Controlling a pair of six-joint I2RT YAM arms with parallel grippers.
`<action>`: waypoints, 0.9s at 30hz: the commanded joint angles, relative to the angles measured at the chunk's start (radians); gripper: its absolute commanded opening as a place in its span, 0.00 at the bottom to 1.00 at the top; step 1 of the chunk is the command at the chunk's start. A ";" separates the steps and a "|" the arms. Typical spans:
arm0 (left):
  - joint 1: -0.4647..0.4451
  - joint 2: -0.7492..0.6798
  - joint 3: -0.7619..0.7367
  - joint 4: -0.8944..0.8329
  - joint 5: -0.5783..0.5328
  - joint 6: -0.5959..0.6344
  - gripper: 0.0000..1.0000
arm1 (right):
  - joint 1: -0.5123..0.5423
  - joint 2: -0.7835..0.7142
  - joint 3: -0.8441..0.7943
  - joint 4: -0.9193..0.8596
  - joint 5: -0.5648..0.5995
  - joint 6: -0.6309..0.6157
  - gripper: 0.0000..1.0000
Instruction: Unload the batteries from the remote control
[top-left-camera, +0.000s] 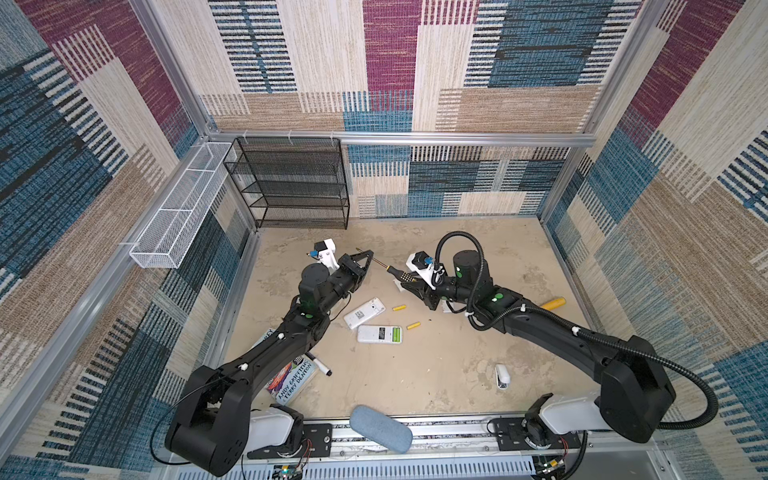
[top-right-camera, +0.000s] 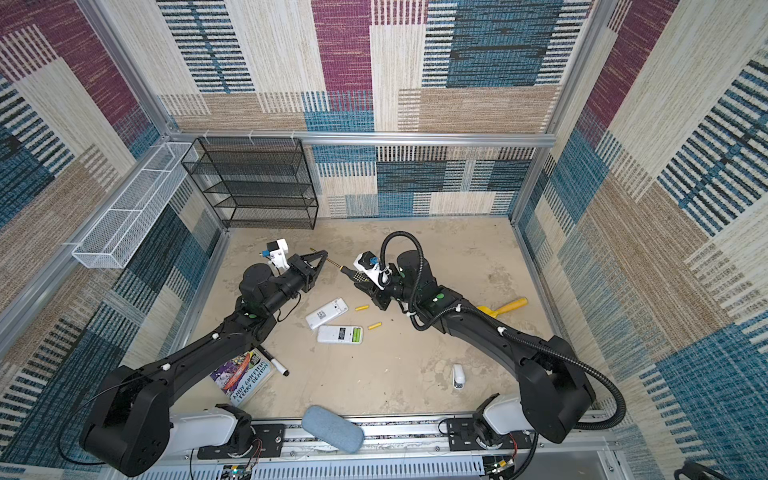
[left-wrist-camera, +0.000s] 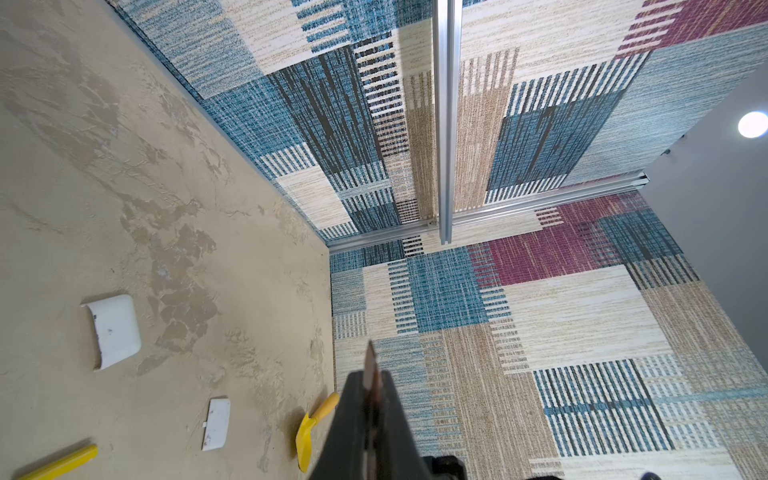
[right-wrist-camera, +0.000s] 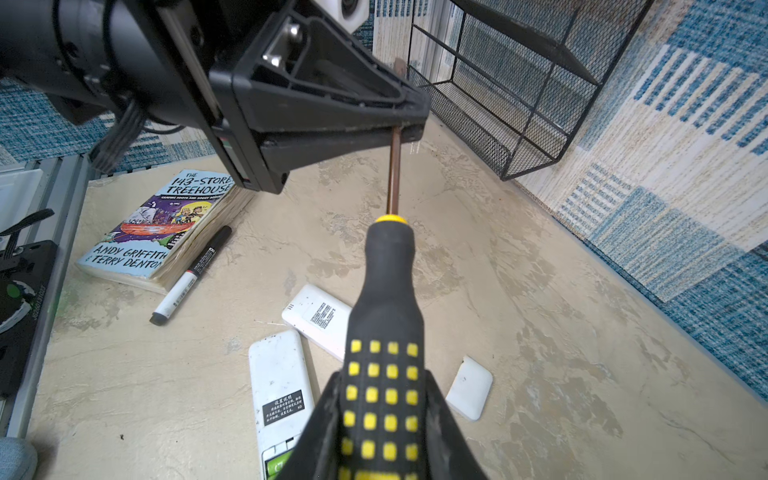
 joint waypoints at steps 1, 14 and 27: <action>0.005 -0.022 0.018 -0.126 -0.012 0.090 0.32 | 0.002 -0.005 0.009 -0.037 0.017 -0.036 0.00; 0.003 -0.182 0.206 -1.006 -0.235 0.441 0.88 | 0.002 0.000 0.002 -0.161 0.329 0.021 0.00; -0.090 -0.071 0.195 -1.280 -0.162 0.430 0.86 | 0.002 0.024 -0.009 -0.170 0.438 0.090 0.00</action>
